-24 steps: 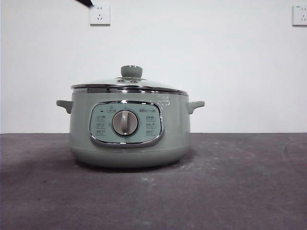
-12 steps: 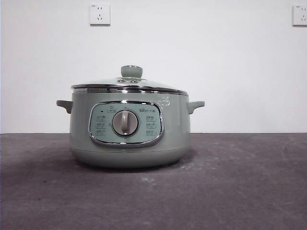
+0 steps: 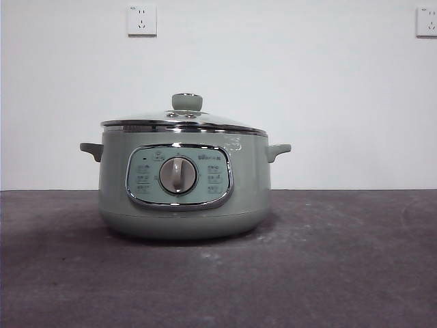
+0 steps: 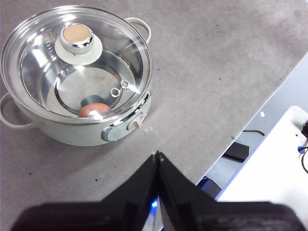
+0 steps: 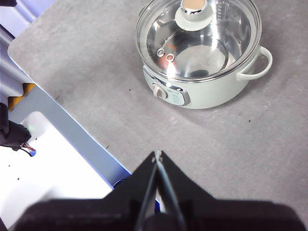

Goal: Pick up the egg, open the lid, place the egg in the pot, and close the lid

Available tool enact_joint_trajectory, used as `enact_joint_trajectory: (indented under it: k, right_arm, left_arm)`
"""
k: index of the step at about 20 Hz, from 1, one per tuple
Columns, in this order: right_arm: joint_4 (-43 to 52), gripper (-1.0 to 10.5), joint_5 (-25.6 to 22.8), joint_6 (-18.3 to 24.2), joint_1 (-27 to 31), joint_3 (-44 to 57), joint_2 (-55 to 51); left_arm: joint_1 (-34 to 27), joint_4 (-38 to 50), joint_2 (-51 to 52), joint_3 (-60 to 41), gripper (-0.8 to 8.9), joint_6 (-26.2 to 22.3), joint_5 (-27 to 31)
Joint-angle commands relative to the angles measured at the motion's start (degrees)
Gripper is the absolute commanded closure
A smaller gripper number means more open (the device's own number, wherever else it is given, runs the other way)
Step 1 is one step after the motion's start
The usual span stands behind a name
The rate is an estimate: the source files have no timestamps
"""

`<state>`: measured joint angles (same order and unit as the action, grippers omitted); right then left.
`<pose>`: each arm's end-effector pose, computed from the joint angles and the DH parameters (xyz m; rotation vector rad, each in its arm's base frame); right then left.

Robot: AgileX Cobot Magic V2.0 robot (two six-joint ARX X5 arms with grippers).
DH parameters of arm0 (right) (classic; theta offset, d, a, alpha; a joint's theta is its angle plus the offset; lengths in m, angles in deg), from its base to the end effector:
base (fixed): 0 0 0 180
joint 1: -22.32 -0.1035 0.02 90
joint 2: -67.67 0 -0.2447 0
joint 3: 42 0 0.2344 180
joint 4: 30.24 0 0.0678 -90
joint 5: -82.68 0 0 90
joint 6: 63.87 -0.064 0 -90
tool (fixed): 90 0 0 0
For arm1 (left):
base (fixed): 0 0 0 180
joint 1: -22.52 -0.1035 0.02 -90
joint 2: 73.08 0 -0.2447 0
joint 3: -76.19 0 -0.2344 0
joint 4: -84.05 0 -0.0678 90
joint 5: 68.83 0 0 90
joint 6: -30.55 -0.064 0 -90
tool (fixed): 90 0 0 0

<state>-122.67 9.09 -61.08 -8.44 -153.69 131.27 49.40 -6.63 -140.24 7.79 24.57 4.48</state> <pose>0.1284 0.0975 0.4068 -0.1429 0.7702 0.8002 0.1537 -0.0985 0.3999 0.1671 0.7849 -0.7607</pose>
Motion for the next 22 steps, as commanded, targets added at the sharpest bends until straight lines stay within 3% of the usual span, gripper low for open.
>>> enact_joint_trajectory:
  k: [1,5,7,9,11,13,17,22]
  right_arm:
    - [-0.9,9.5,-0.1,-0.2,0.0,0.1,-0.1]
    - [-0.9,9.5,-0.1,-0.2,0.0,0.1,-0.1]
    - [-0.9,9.5,-0.2,-0.2,0.0,0.1,-0.1]
    - [-0.9,9.5,-0.2,-0.2,0.0,0.1,-0.1]
    - [-0.9,9.5,-0.2,-0.2,0.0,0.1,-0.1]
    - [-0.9,9.5,-0.2,-0.2,0.0,0.1,-0.1]
    - [-0.9,9.5,-0.2,-0.2,0.0,0.1,-0.1]
    - [-0.9,9.5,-0.2,-0.2,0.0,0.1,-0.3]
  left_arm:
    - [0.2,0.1,0.0,0.1,8.19,-0.2,0.1]
    - [-0.1,3.2,0.0,0.1,8.14,-1.3,4.8]
    - [-1.5,7.0,1.5,0.0,8.14,-5.6,4.5]
    - [-4.7,17.6,4.3,-0.8,8.14,-9.1,4.4]
    - [-9.3,29.9,9.2,-4.4,8.14,-8.8,2.4]
    - [-14.5,40.0,15.6,-11.6,8.14,-8.9,-3.0]
    - [-22.9,55.3,30.9,-33.6,8.14,-8.9,-2.8]
    - [-28.2,70.8,47.9,-61.1,8.14,-7.2,-2.7]
